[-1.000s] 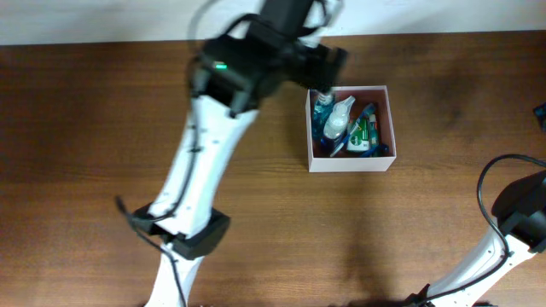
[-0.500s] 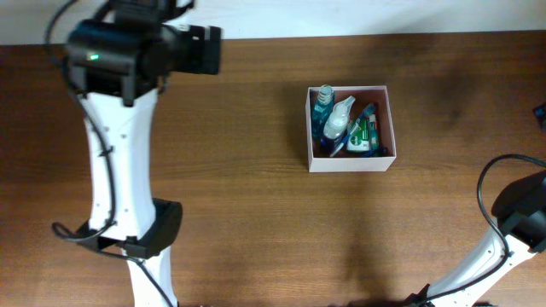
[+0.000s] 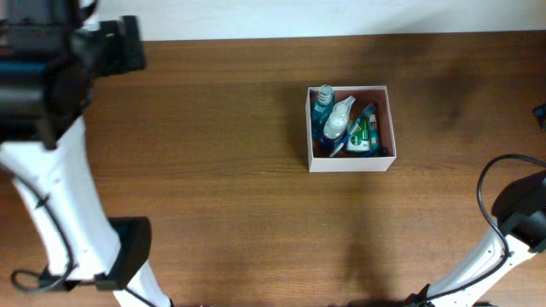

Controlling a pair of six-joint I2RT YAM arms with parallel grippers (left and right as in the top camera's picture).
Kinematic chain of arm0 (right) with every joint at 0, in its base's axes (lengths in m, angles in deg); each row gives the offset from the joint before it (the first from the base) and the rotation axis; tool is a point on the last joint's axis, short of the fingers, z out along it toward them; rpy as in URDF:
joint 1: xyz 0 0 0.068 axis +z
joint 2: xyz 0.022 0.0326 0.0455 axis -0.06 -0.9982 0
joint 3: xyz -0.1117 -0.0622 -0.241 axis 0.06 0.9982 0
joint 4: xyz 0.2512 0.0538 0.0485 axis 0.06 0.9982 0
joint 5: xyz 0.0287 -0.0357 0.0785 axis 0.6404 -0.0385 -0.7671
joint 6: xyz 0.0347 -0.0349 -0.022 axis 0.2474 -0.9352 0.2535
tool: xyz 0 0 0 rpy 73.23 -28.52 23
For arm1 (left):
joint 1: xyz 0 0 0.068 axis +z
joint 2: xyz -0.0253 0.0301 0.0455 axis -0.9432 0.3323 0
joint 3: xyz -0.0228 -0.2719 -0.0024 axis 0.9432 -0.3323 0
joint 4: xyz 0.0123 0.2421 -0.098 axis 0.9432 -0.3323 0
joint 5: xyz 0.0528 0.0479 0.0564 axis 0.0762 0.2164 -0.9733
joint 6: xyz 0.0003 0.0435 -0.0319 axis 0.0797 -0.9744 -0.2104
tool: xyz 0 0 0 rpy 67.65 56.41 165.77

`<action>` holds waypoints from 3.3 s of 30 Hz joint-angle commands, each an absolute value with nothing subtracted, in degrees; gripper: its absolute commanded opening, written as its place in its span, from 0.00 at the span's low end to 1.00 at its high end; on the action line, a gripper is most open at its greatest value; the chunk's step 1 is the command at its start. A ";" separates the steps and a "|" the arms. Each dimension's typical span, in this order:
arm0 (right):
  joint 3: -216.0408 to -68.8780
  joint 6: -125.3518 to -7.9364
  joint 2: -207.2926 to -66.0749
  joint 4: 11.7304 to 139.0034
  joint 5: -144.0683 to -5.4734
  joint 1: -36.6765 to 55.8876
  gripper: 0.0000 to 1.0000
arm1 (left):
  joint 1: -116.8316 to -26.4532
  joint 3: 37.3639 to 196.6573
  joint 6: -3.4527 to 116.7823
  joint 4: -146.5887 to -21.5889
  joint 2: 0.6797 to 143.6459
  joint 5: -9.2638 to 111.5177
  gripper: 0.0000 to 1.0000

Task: Pack container

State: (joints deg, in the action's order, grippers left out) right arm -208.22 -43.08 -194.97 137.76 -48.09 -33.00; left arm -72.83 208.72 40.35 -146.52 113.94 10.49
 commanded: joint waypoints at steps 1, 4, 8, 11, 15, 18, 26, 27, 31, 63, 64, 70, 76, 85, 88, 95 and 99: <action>-207.95 -42.78 -193.89 137.71 -46.98 -32.85 0.99 | -70.08 205.73 39.87 -146.57 110.05 9.10 0.99; -207.95 -42.75 -193.89 137.71 -46.98 -32.85 0.99 | -68.51 201.29 39.87 -146.57 107.54 9.10 0.99; -207.95 -42.75 -193.89 137.71 -46.98 -32.85 0.99 | -66.87 194.36 39.87 -146.57 103.89 9.07 0.99; -207.95 -42.75 -193.89 137.71 -46.98 -32.85 0.99 | -65.62 189.99 39.87 -146.57 101.35 9.05 0.99; -207.95 -42.75 -193.89 137.71 -46.98 -32.85 0.99 | -63.44 184.90 39.87 -146.57 97.94 9.05 0.99; -207.95 -42.75 -193.89 137.71 -46.98 -32.85 0.99 | -61.49 181.10 39.91 -146.57 95.21 9.12 0.99; -207.95 -42.75 -193.89 137.71 -46.98 -32.85 0.99 | -59.13 171.78 40.35 -146.57 88.17 9.16 0.99; -207.95 -42.75 -193.89 137.71 -46.98 -32.85 0.99 | -59.13 171.30 40.35 -146.57 87.71 9.45 0.99; -207.95 -42.75 -193.89 137.71 -46.98 -32.85 0.99 | -59.13 170.73 40.33 -146.57 86.56 13.16 0.99; -207.95 -42.75 -193.89 137.71 -46.98 -32.85 0.99 | -59.13 170.71 40.30 -146.57 86.42 13.38 0.99; -207.95 -42.75 -193.89 137.71 -46.98 -32.85 0.99 | -59.13 170.71 40.30 -146.57 86.42 13.40 0.99; -207.95 -42.75 -193.89 137.71 -46.98 -32.85 0.99 | -59.13 170.71 40.30 -146.57 86.64 13.40 0.99; -207.95 -42.75 -193.89 137.71 -46.98 -32.85 0.99 | -59.13 170.23 39.41 -146.57 86.34 11.04 0.99; -207.95 -42.75 -193.89 137.71 -46.98 -32.85 0.99 | -59.13 155.57 39.45 -142.44 77.33 10.65 1.00; -207.95 -42.75 -193.89 137.71 -46.98 -32.85 0.99 | -59.13 143.39 39.45 -131.77 70.64 12.40 0.99; -207.95 -42.75 -193.89 137.71 -46.98 -32.85 0.99 | -59.13 114.72 39.43 -95.77 54.01 25.69 1.00; -207.95 -42.75 -193.89 137.71 -46.98 -32.85 0.99 | -59.13 103.42 39.43 -83.88 46.67 27.19 1.00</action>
